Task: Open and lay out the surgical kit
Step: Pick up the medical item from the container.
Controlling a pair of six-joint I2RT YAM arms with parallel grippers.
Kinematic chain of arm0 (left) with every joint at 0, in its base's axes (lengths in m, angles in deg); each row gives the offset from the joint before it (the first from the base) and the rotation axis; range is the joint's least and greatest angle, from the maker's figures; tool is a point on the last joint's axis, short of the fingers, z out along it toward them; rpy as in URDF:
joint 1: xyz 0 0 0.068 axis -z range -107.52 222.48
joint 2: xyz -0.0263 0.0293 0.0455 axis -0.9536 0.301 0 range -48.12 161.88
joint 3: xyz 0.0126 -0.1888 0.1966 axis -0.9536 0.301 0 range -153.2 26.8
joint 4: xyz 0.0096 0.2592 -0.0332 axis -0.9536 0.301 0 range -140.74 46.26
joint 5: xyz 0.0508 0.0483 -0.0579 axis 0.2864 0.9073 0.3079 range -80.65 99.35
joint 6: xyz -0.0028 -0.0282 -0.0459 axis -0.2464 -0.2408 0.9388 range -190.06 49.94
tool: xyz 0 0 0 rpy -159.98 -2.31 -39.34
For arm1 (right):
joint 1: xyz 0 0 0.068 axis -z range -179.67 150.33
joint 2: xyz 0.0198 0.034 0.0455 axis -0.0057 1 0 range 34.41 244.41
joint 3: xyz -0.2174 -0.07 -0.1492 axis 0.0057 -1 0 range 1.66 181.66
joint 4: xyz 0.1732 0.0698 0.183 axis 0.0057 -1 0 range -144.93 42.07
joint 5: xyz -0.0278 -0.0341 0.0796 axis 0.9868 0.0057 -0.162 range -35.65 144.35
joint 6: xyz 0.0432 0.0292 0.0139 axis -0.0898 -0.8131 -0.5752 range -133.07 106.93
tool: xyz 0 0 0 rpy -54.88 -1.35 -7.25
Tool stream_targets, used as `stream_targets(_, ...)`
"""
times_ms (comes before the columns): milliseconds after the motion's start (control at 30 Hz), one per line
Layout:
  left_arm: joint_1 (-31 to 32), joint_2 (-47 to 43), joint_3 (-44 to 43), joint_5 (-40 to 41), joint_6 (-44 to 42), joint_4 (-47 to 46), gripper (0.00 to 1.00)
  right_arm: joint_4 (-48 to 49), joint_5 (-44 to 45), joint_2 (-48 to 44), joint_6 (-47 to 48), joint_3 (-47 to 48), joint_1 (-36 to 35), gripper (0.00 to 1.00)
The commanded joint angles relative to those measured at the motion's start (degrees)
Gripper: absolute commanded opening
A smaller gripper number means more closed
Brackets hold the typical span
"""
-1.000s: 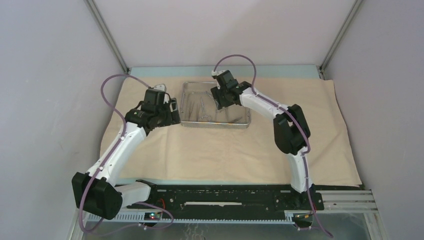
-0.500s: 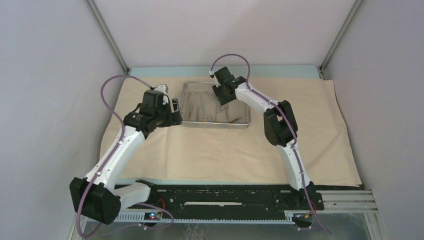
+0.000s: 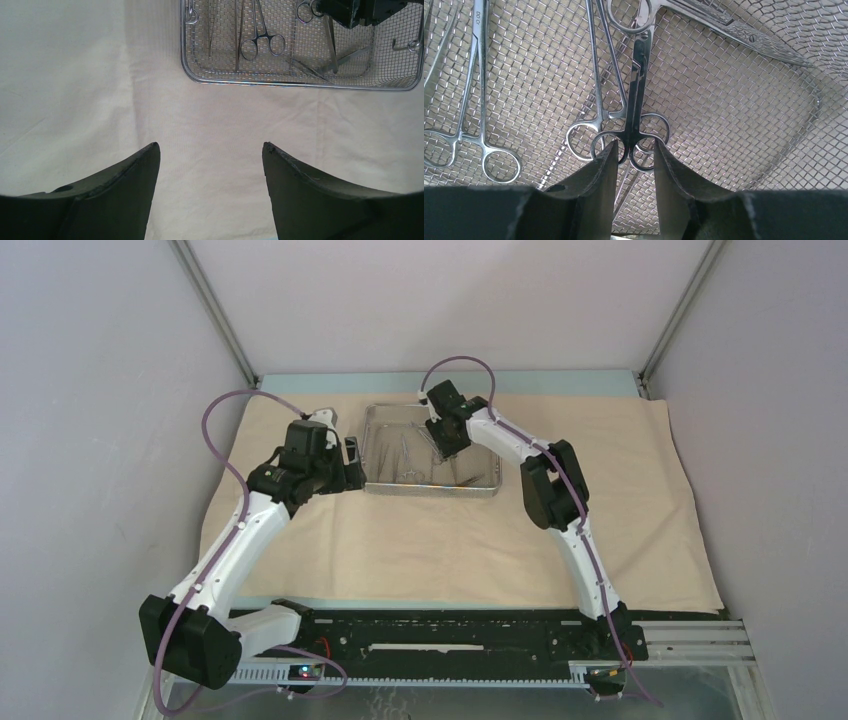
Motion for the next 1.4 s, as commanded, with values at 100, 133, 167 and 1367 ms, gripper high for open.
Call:
stream_targets(100,0.24,-1.83,2.04,-0.94,-1.18,-1.48,0.8,-0.86,-0.3,1.7,-0.2,2.47,-1.04,0.39)
stream_targets(133,0.21,-1.9,2.11,-0.94,-1.17,-1.5,0.8,-0.95,-0.3,1.86,-0.2,2.47,-1.18,0.38)
stream_targets(167,0.22,-1.95,2.12,-0.9,-1.12,-1.48,0.8,-0.95,-0.37,2.03,-0.24,2.44,-1.2,0.38)
stream_targets(1367,0.2,-2.79,3.04,-1.21,-0.58,-1.88,0.8,-8.61,0.39,-14.0,-3.08,-4.25,-2.91,0.0)
